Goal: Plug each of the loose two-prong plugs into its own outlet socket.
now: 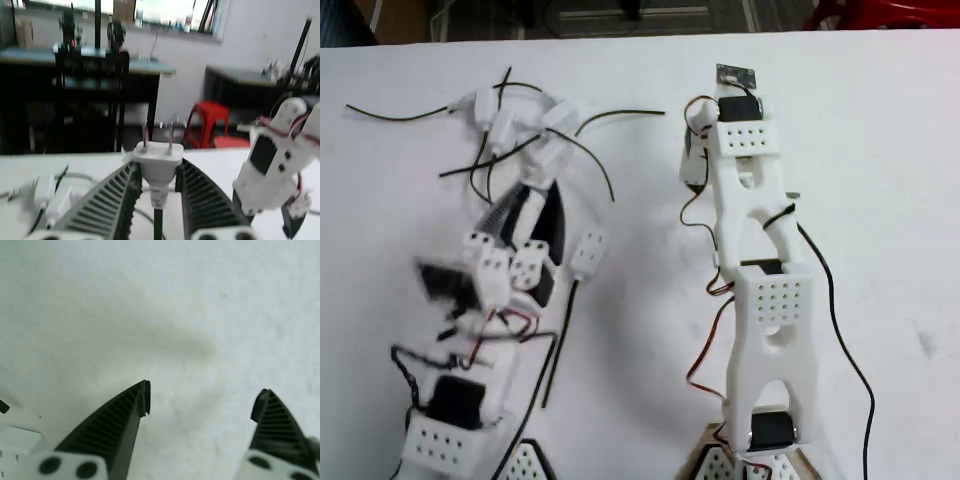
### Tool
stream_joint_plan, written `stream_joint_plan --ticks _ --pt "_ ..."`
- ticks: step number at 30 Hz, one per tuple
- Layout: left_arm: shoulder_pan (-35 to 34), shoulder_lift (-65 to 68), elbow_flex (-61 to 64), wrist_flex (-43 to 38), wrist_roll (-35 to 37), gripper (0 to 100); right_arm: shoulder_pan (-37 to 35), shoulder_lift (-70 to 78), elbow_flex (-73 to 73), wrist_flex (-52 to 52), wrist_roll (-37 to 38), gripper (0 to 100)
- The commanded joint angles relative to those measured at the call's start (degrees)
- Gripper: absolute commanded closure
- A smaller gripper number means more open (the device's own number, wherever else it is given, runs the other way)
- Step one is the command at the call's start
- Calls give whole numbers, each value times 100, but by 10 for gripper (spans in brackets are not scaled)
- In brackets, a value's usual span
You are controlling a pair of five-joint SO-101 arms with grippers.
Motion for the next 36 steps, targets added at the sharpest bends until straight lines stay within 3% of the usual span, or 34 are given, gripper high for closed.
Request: stream_joint_plan --ticks 1,6,13,17,23,29,32,36 --pt "57 -752 -18 -554 44 977 -4 -145 -316 -4 26 676" --pt "110 -637 -369 -580 79 977 -13 -514 -1371 629 62 676" --pt "963 -646 -501 -826 62 977 -338 -2343 -2558 602 88 676" --pt "1024 -646 -501 -1240 44 977 -1244 -3371 -2673 593 695 717" --pt "1033 -646 -501 -1371 79 977 -3116 -4391 -2708 330 2321 974" --pt "1007 -646 -501 -1380 79 977 -4989 -4971 -2655 602 3578 980" --pt "989 -646 -519 -1380 79 977 -5279 -5103 -2655 602 3692 980" --pt "989 -646 -545 -1389 79 977 -5086 -5121 -2400 629 3701 980"
